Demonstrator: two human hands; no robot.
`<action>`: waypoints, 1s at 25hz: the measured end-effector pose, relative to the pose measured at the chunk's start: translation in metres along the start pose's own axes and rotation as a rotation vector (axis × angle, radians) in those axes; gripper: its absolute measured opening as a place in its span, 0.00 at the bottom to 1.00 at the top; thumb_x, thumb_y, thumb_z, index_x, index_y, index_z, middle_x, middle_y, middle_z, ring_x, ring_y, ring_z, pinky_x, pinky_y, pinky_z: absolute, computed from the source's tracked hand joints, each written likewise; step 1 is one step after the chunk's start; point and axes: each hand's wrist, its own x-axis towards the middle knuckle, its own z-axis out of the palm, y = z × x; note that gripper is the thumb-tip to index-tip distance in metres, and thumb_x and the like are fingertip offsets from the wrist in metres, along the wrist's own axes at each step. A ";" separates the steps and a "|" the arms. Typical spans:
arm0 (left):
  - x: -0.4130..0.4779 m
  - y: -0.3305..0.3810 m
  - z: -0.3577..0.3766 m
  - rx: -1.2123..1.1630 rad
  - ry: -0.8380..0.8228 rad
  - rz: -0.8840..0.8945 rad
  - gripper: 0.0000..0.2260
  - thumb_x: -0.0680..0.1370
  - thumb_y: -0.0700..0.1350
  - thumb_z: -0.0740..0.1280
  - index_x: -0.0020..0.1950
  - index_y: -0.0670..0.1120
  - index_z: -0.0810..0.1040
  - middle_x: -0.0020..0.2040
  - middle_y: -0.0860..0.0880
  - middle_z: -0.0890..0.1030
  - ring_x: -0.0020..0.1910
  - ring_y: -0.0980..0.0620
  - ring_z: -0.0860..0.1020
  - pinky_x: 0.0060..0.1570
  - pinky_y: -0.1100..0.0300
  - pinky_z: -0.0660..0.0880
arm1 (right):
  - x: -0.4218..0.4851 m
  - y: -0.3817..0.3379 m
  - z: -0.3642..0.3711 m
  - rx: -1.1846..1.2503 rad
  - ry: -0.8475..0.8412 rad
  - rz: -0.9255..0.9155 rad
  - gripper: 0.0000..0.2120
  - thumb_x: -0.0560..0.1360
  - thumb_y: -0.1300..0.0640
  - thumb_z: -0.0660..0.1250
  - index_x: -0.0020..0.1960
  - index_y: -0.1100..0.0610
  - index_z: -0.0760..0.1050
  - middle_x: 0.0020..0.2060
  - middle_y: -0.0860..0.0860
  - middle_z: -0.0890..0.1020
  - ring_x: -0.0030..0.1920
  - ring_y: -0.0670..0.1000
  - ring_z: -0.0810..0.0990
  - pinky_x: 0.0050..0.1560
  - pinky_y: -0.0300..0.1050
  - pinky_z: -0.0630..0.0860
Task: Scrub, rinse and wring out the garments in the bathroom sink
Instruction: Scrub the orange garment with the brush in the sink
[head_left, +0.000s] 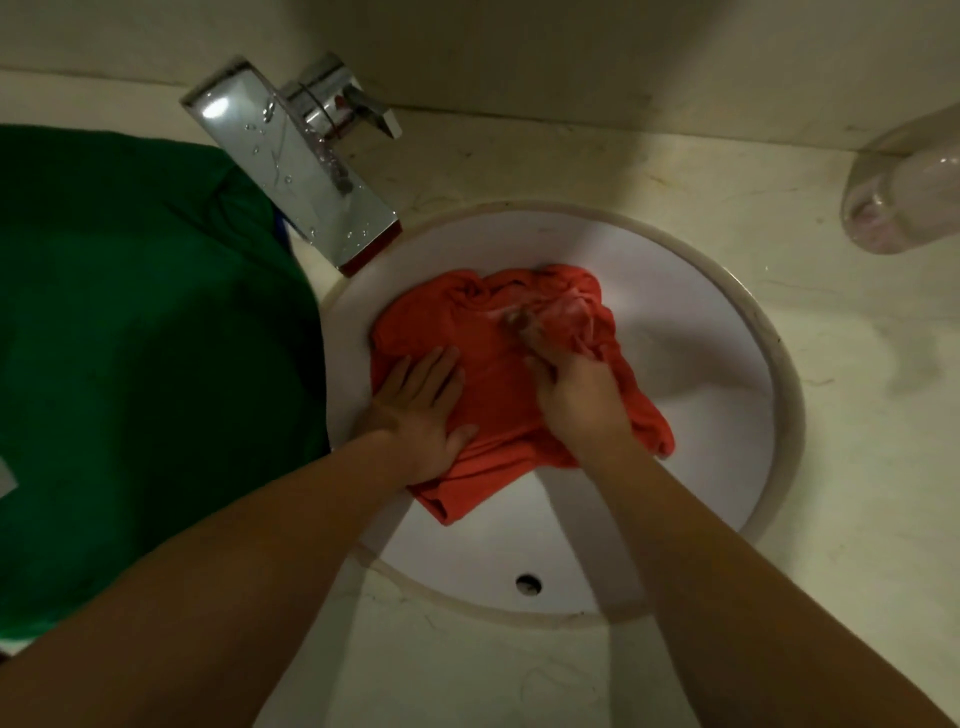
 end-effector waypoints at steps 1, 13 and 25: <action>-0.004 -0.002 0.004 -0.002 -0.002 0.016 0.36 0.80 0.66 0.42 0.83 0.47 0.49 0.83 0.45 0.43 0.82 0.47 0.43 0.77 0.48 0.37 | -0.001 0.014 -0.012 -0.046 0.028 0.094 0.19 0.82 0.45 0.60 0.73 0.36 0.72 0.63 0.55 0.83 0.61 0.62 0.81 0.61 0.51 0.78; 0.036 -0.004 0.025 -0.019 0.536 -0.084 0.30 0.83 0.58 0.55 0.79 0.40 0.65 0.79 0.38 0.64 0.78 0.40 0.63 0.79 0.48 0.52 | 0.023 0.015 -0.018 -0.138 0.033 -0.102 0.22 0.82 0.53 0.62 0.76 0.44 0.71 0.71 0.57 0.76 0.70 0.61 0.75 0.70 0.49 0.70; 0.023 0.007 0.034 -0.062 0.538 -0.098 0.30 0.81 0.60 0.57 0.78 0.43 0.68 0.78 0.35 0.63 0.78 0.37 0.62 0.76 0.43 0.60 | 0.013 0.034 -0.031 -0.182 0.023 0.090 0.20 0.82 0.48 0.62 0.74 0.36 0.71 0.61 0.63 0.82 0.59 0.67 0.81 0.61 0.55 0.78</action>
